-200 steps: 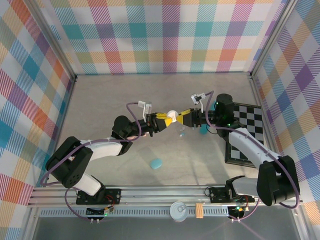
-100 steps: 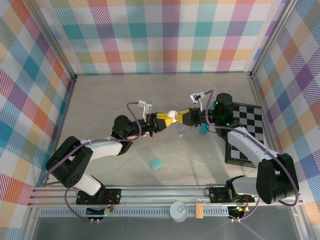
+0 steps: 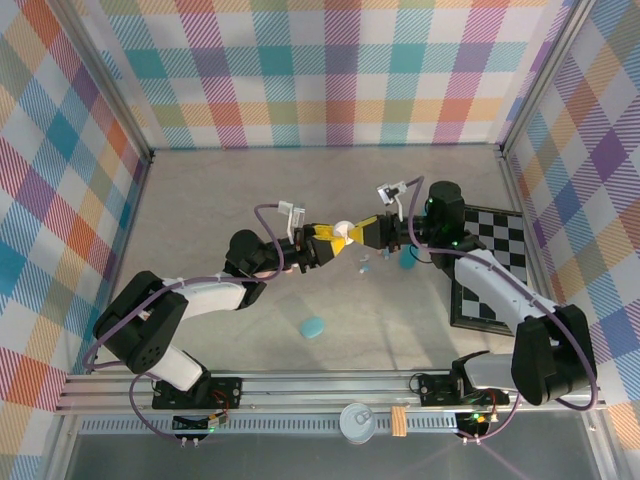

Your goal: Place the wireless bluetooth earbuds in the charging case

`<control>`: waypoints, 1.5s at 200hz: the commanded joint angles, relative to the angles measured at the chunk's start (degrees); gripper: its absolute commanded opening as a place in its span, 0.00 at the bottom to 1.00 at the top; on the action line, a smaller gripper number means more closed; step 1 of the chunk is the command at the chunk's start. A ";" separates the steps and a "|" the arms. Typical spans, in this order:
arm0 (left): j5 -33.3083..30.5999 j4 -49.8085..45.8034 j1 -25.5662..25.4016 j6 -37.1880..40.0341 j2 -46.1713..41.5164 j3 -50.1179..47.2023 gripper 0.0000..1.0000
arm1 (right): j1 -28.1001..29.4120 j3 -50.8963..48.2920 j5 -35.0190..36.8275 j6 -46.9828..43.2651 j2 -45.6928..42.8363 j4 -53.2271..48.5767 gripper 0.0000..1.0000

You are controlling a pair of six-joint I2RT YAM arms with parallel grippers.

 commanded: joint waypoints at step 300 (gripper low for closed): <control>10.51 2.75 1.01 9.16 2.57 0.90 0.08 | 7.06 23.51 16.88 -46.57 1.20 -56.30 0.14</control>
